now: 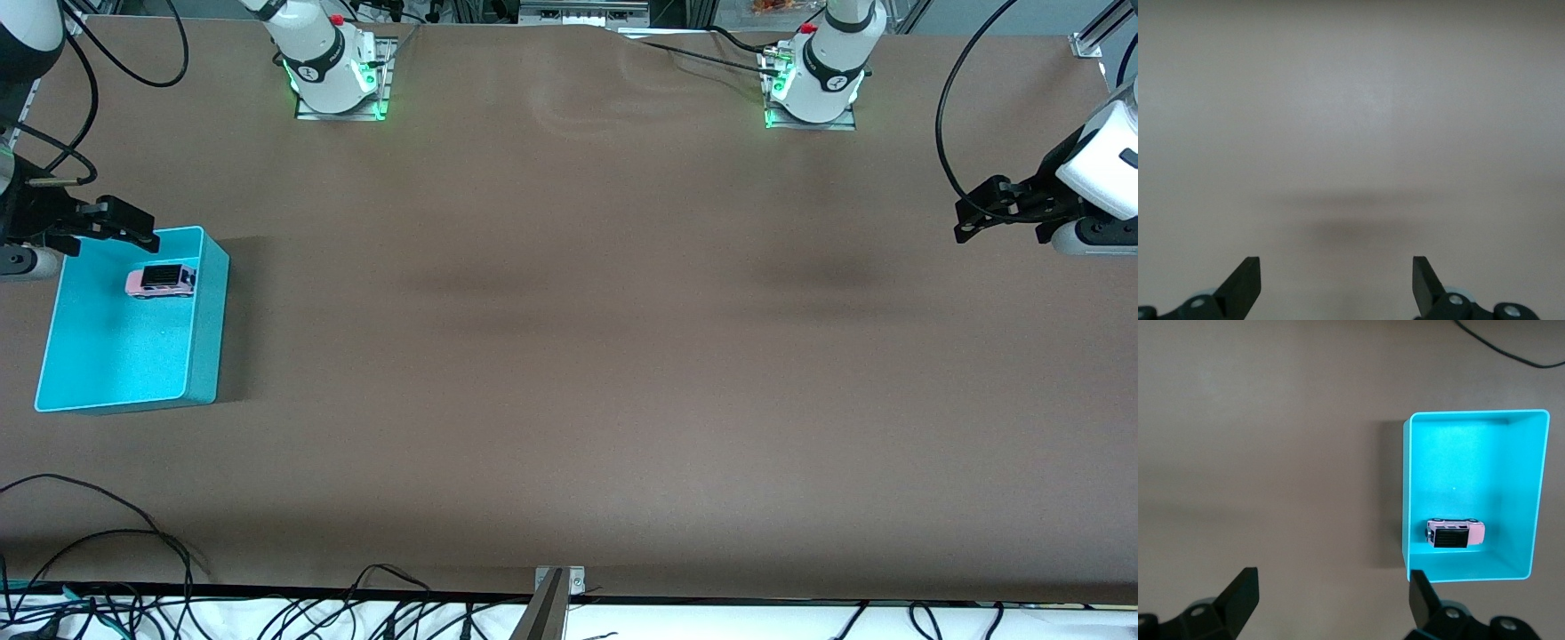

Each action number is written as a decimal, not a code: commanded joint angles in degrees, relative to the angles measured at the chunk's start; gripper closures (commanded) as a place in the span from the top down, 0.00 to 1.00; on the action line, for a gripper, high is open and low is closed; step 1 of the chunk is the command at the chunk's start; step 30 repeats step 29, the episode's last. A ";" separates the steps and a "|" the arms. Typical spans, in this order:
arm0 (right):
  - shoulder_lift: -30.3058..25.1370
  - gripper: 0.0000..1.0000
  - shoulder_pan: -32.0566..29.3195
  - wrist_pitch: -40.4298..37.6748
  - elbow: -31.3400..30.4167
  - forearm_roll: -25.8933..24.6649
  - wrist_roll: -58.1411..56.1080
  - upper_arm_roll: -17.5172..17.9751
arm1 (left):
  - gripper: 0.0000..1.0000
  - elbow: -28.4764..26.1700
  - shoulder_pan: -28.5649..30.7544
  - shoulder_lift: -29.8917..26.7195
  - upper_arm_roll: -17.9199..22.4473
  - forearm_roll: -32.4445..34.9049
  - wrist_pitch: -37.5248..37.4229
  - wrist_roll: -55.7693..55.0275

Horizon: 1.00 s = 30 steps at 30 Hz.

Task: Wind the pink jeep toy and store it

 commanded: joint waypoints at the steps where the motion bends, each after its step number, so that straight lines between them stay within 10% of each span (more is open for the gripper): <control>1: 1.09 1.00 -0.15 -1.98 3.04 -0.15 1.43 0.60 | 1.00 2.10 -0.48 0.92 0.12 0.86 -1.56 -0.50; 30: 1.01 1.00 -0.24 -8.93 6.38 2.31 1.52 0.78 | 1.00 2.19 -0.48 0.84 0.12 0.77 -1.73 -0.50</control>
